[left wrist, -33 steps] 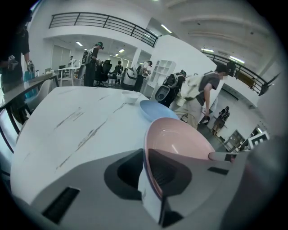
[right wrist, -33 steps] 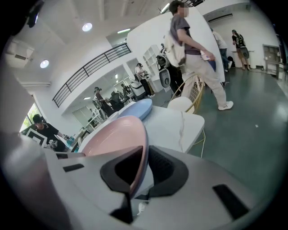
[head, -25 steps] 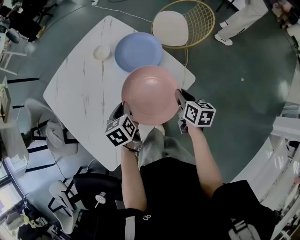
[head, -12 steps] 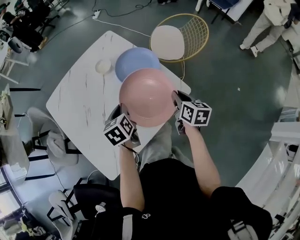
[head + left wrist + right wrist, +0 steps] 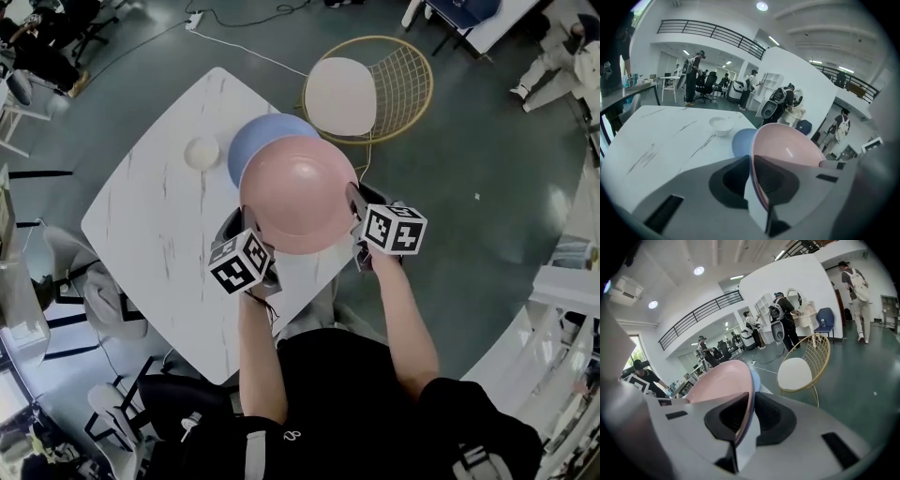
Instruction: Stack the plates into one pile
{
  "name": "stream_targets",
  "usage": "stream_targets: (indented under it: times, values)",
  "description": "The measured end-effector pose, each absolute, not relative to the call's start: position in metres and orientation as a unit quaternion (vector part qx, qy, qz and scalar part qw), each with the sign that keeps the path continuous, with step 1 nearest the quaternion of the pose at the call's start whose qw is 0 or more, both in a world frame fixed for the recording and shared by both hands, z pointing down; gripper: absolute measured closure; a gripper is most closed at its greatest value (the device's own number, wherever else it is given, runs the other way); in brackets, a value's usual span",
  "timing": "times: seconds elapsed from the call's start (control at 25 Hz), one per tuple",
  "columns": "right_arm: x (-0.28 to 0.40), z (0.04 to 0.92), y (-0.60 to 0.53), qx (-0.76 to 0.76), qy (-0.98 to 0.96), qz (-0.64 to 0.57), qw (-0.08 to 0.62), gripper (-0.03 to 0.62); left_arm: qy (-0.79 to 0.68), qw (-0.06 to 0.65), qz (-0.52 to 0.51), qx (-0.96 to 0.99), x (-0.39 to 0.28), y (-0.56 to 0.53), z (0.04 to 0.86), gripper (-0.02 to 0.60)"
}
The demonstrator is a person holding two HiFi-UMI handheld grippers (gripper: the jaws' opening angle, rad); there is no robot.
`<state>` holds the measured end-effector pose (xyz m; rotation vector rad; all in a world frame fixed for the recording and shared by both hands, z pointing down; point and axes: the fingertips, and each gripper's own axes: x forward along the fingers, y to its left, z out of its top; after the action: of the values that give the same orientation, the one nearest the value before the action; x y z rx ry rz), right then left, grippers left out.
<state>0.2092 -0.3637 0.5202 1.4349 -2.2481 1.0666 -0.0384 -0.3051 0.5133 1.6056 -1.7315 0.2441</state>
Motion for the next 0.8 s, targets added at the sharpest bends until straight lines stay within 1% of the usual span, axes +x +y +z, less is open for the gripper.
stream_targets:
  times: [0.12, 0.36, 0.8]
  values:
    - [0.198, 0.532, -0.384, 0.470, -0.784, 0.375, 0.157, 0.548, -0.690, 0.386, 0.092, 0.605, -0.045, -0.311, 0.524, 0.534]
    - [0.166, 0.545, -0.435, 0.428, -0.807, 0.366, 0.177, 0.547, -0.713, 0.385, 0.083, 0.579, -0.066, -0.337, 0.534, 0.528]
    - [0.140, 0.570, -0.478, 0.400, -0.819, 0.347, 0.220, 0.543, -0.726, 0.387, 0.115, 0.558, -0.083, -0.363, 0.562, 0.522]
